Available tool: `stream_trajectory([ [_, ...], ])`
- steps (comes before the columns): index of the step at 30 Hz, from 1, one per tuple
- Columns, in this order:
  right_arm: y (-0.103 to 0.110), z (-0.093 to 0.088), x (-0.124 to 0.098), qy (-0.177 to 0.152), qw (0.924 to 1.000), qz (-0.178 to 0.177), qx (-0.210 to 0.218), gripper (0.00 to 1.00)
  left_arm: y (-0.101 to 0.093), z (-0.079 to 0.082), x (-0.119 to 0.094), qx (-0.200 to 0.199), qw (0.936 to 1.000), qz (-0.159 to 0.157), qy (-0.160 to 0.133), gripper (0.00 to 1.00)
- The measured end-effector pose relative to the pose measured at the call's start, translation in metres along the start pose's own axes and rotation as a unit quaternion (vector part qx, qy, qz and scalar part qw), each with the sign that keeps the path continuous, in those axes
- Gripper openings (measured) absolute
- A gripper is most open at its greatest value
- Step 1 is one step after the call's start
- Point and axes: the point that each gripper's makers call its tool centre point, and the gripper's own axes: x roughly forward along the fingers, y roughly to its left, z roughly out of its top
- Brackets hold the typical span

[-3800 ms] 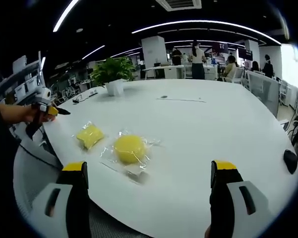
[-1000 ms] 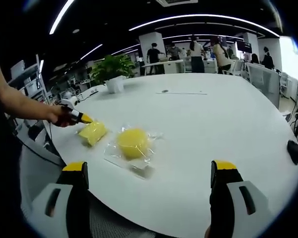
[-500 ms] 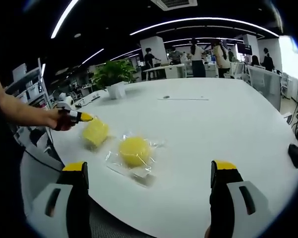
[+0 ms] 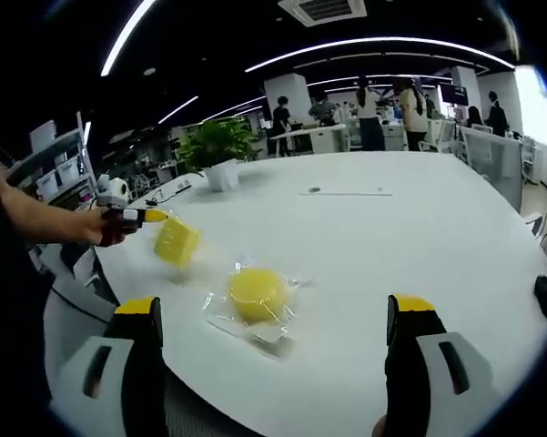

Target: Compare the silicone blocks by pressing each to a similar depth, holding the contact briefly, and releasing to observe deformation and rebound differences across the visible hardness samples.

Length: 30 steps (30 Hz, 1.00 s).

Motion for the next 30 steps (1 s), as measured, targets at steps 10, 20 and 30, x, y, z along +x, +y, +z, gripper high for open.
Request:
stream_trajectory([
  [10, 0.008, 0.006, 0.001, -0.002, 0.9999, 0.01, -0.007, 0.96, -0.024, 0.027, -0.015, 0.069, 0.9972, -0.017, -0.025, 0.0],
  [20, 0.017, 0.025, 0.002, -0.032, 0.9985, 0.028, -0.035, 0.96, -0.04, 0.055, -0.03, 0.101, 0.9928, -0.028, -0.059, 0.0],
  [30, 0.021, 0.046, 0.008, -0.063, 0.9964, 0.039, -0.041, 0.96, -0.054, 0.075, -0.035, 0.102, 0.9917, -0.036, -0.07, 0.0],
])
